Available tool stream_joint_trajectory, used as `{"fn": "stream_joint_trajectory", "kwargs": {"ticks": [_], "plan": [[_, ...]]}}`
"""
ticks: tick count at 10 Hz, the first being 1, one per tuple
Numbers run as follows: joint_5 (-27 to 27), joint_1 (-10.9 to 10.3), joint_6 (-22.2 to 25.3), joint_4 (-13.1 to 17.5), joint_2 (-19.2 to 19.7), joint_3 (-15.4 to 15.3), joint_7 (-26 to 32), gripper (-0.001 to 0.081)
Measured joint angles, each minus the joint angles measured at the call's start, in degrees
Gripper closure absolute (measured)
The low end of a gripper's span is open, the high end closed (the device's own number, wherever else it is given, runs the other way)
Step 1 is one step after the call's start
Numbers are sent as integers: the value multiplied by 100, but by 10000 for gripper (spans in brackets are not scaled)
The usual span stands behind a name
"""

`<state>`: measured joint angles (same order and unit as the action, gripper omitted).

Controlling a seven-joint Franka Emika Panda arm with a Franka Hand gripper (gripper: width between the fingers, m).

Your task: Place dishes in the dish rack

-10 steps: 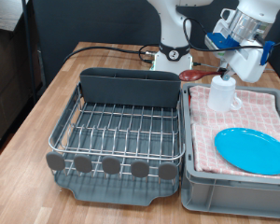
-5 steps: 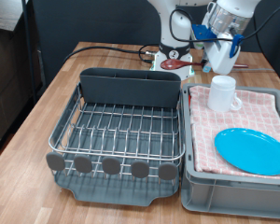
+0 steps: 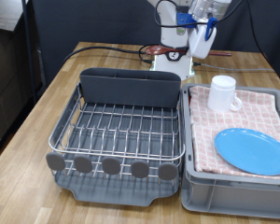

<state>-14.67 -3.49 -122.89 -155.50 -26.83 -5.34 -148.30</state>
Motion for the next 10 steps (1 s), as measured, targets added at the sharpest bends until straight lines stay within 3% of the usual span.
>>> {"fn": "stream_joint_trajectory", "kwargs": {"ticks": [2,6,10], "plan": [[-1,-8,84,-270,-466,208,299,714],[113,-13,43,-261,-425,319,321,714],[832,-111,-85,-271,-422,1002,1359,714]]}}
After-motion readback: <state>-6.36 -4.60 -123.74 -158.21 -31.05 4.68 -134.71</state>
